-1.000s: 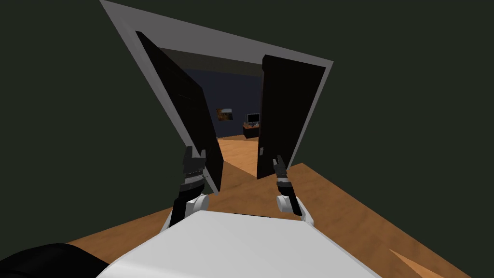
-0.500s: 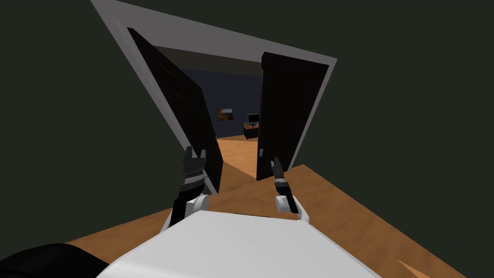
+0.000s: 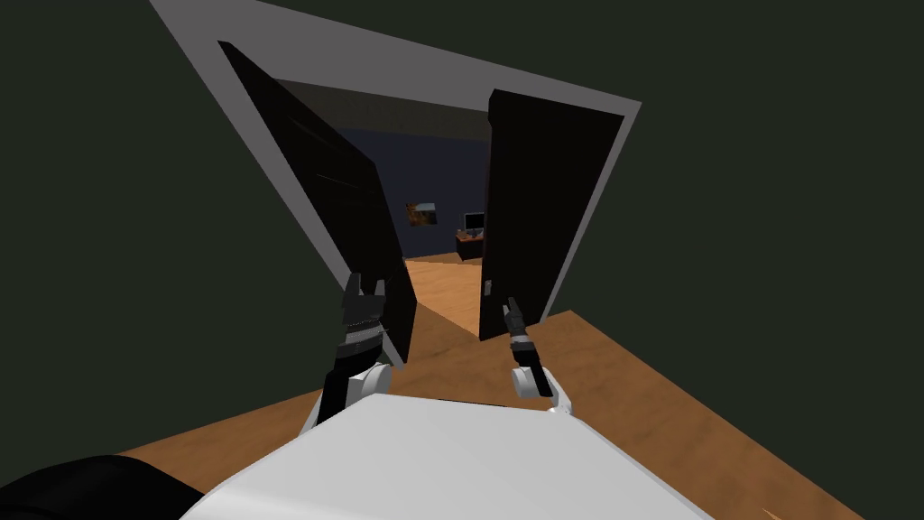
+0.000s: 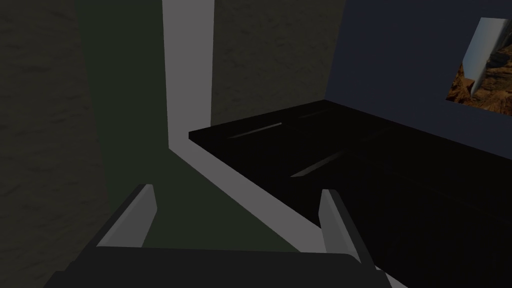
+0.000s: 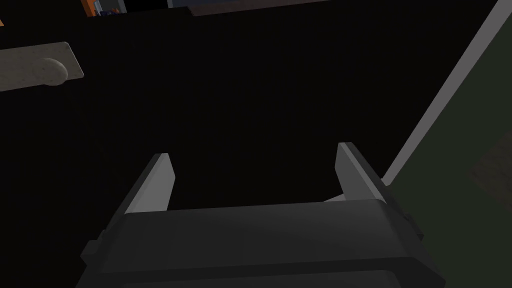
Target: Push the door open
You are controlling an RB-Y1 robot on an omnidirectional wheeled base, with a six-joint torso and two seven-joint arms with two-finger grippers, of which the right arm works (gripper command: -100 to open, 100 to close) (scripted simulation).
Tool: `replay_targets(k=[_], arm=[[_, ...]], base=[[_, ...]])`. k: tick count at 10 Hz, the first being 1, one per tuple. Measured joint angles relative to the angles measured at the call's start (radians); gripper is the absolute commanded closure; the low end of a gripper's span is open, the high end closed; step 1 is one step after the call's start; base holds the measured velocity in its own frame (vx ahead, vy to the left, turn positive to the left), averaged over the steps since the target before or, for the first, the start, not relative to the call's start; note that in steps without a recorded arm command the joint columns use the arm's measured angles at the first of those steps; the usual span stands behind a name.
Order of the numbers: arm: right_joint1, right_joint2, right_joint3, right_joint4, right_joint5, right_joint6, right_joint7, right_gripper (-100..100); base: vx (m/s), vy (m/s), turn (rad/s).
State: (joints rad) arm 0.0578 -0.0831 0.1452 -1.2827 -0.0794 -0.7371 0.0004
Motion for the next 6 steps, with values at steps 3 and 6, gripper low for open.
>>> replay_targets(k=[3, 6], arm=[[-0.024, 0.001, 0.009, 0.058, 0.001, 0.002, -0.003, -100], [-0.046, 0.007, 0.018, 0.126, 0.003, -0.011, -0.002, -100]], base=[[0.062, -0.044, 0.028], [0.052, -0.038, 0.024]])
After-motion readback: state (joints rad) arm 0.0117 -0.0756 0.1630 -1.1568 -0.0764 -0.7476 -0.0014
